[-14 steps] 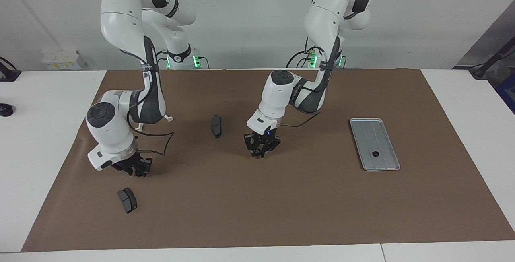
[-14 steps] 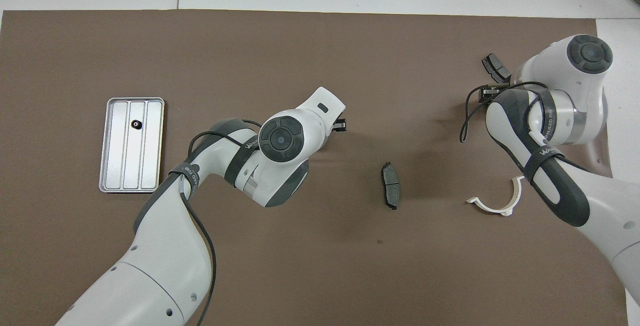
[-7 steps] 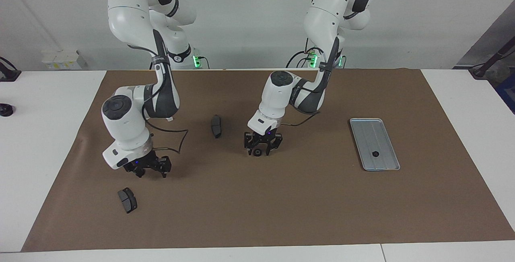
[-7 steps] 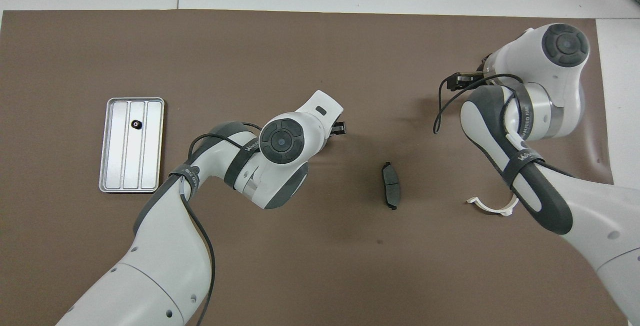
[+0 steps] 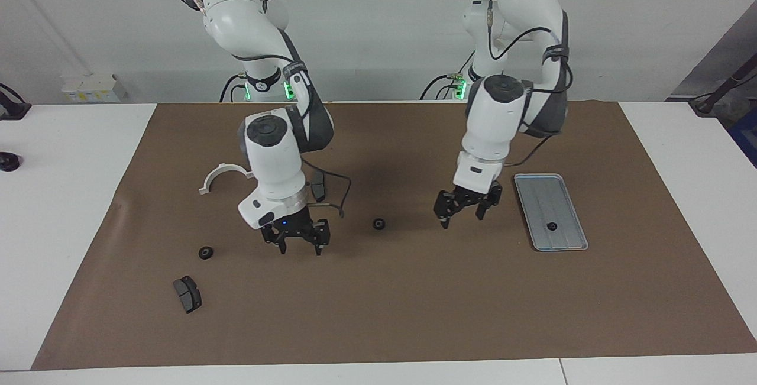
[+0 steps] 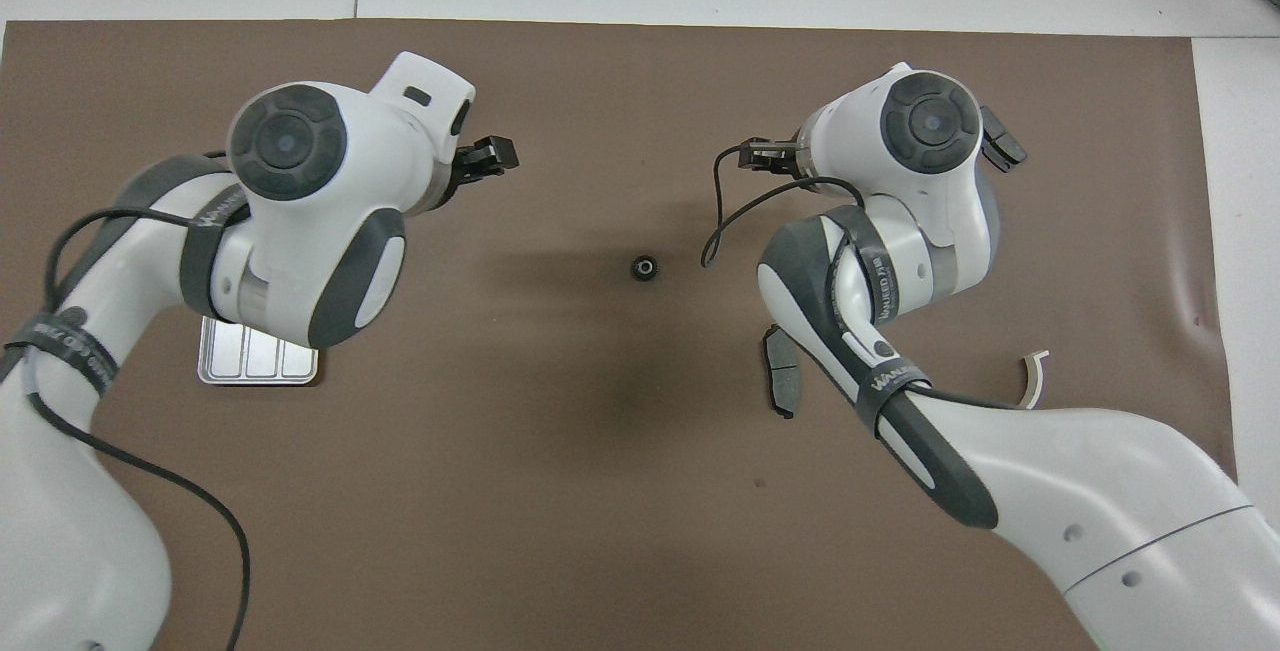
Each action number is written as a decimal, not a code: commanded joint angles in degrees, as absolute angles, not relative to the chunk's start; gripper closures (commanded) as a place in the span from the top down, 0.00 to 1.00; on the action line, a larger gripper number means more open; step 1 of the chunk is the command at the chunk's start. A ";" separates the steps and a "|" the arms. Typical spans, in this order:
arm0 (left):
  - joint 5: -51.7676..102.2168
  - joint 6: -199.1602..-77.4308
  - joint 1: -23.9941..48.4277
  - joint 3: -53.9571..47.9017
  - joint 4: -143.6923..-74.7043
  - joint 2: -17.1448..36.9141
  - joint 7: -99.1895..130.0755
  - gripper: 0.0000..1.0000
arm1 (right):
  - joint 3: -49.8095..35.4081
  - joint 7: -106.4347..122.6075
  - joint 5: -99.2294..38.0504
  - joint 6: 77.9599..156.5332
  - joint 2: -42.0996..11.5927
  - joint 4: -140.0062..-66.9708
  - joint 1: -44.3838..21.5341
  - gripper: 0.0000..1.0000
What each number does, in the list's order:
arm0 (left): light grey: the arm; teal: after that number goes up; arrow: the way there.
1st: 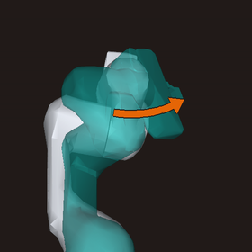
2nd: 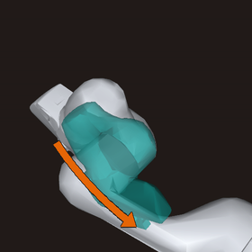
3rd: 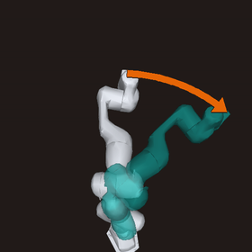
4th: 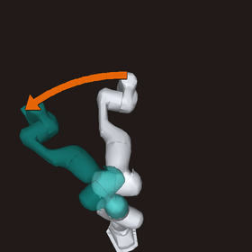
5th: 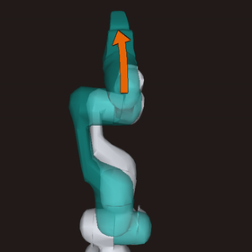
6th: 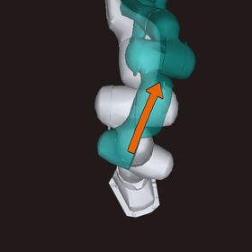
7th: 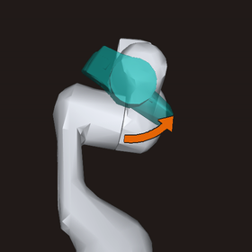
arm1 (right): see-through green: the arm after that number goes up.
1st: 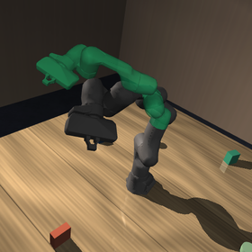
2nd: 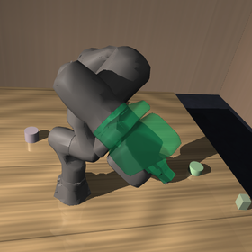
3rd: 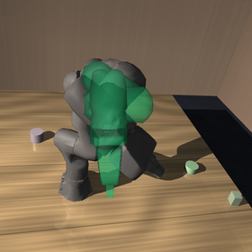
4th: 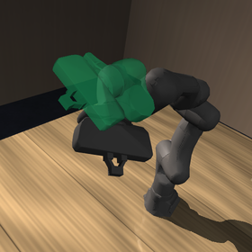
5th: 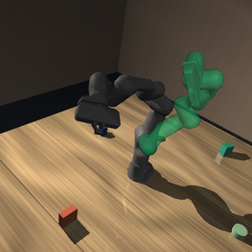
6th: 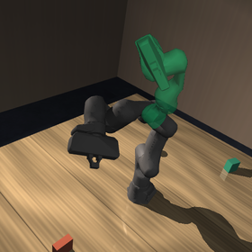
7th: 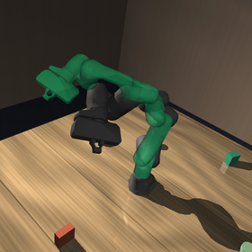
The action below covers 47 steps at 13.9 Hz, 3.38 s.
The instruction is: Place bearing gear from tray to pile
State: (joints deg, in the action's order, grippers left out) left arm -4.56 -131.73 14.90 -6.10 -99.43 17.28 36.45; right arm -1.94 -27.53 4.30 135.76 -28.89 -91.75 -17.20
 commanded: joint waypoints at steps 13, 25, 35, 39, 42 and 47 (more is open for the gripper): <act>-3.52 -142.64 -7.03 -6.68 -116.71 16.35 0.35 0.65 | -1.67 -36.39 7.82 138.25 -32.61 -96.85 -30.50 0.67; -2.55 -147.91 -6.94 -6.59 -117.16 19.16 0.00 0.43 | -1.23 -36.12 7.91 136.06 -32.34 -95.89 -29.45 0.03; -2.55 -142.58 -6.68 -6.94 -115.85 18.37 0.35 0.00 | -1.14 -13.38 7.12 130.95 -28.13 -95.01 -9.60 0.00; 1.74 -132.13 -5.37 -9.74 -109.18 14.60 3.93 0.00 | -1.23 -5.72 7.03 131.30 -28.30 -95.27 -2.73 0.00; 1.76 -128.67 2.69 -10.64 -104.51 15.12 18.67 0.00 | -1.23 -5.45 7.21 134.45 -29.00 -95.19 -0.10 0.00; 0.35 -138.49 20.09 -10.46 -104.77 18.70 37.05 0.00 | -1.23 -5.19 6.86 144.63 -34.79 -92.46 0.35 0.00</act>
